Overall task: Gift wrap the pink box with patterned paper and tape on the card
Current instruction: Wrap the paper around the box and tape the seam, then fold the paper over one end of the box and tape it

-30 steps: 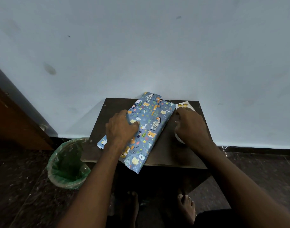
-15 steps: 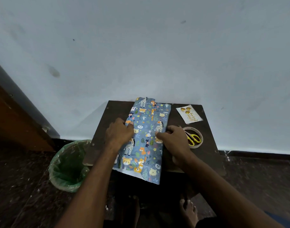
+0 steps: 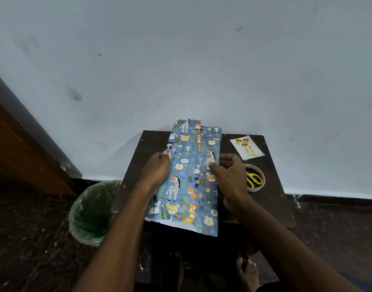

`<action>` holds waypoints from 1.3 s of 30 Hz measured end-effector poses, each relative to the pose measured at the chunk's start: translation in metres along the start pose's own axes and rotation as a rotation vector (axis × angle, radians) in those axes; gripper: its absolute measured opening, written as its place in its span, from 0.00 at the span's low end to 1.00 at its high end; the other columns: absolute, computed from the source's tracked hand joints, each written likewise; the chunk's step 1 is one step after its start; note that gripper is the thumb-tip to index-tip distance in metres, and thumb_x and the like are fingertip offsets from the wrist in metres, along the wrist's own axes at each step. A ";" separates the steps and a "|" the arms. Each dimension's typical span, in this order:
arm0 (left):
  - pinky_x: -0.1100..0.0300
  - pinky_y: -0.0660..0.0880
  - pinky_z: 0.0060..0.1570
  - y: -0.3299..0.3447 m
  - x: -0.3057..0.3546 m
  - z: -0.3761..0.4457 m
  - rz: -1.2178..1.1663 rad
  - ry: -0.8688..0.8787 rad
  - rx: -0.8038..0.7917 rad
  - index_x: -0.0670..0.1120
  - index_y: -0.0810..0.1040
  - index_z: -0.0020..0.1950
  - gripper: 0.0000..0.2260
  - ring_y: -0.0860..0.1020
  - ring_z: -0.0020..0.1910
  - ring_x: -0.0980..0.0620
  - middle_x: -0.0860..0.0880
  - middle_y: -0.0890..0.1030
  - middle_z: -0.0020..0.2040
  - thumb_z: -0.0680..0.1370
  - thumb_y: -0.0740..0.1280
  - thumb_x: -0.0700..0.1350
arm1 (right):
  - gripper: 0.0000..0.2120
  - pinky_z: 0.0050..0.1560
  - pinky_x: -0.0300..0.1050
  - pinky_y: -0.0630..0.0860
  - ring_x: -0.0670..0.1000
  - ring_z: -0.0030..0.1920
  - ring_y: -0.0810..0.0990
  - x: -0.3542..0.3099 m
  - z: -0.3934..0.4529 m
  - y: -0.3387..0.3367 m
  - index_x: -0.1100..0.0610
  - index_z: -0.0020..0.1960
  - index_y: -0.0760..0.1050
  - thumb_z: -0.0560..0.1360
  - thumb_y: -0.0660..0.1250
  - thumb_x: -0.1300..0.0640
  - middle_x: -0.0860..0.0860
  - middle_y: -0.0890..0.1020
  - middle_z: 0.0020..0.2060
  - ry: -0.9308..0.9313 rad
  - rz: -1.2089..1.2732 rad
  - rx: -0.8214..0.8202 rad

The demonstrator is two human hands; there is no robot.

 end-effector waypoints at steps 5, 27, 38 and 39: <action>0.53 0.71 0.64 0.007 0.007 0.001 -0.084 0.112 -0.083 0.57 0.78 0.67 0.15 0.78 0.59 0.53 0.56 0.82 0.59 0.89 0.54 0.54 | 0.24 0.54 0.60 0.84 0.52 0.53 0.86 -0.019 -0.001 0.011 0.44 0.62 0.76 0.68 0.77 0.45 0.51 0.83 0.57 -0.111 0.047 -0.021; 0.46 0.78 0.49 -0.003 0.034 -0.010 -0.249 0.267 0.024 0.62 0.70 0.65 0.15 0.81 0.41 0.51 0.55 0.84 0.49 0.80 0.64 0.63 | 0.19 0.54 0.47 0.82 0.44 0.55 0.85 -0.034 0.008 0.026 0.43 0.71 0.68 0.83 0.68 0.54 0.44 0.82 0.60 -0.213 0.079 -0.235; 0.50 0.82 0.57 0.007 0.025 -0.007 -0.356 0.075 -0.036 0.53 0.74 0.72 0.16 0.85 0.55 0.51 0.52 0.84 0.61 0.85 0.68 0.53 | 0.17 0.54 0.54 0.84 0.52 0.56 0.87 -0.029 0.007 0.016 0.47 0.66 0.74 0.80 0.72 0.57 0.49 0.85 0.59 -0.153 0.196 -0.187; 0.50 0.82 0.57 0.010 0.020 -0.006 -0.356 0.012 -0.056 0.50 0.76 0.71 0.15 0.85 0.55 0.50 0.50 0.85 0.61 0.84 0.69 0.51 | 0.15 0.53 0.54 0.84 0.53 0.54 0.87 -0.026 0.010 0.012 0.48 0.66 0.75 0.80 0.72 0.57 0.50 0.86 0.58 -0.124 0.201 -0.159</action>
Point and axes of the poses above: each hand's wrist, its own z-axis towards the middle knuckle, its own y-axis out of the palm, x = y × z, the point moved 10 cm from there along z, towards the middle knuckle
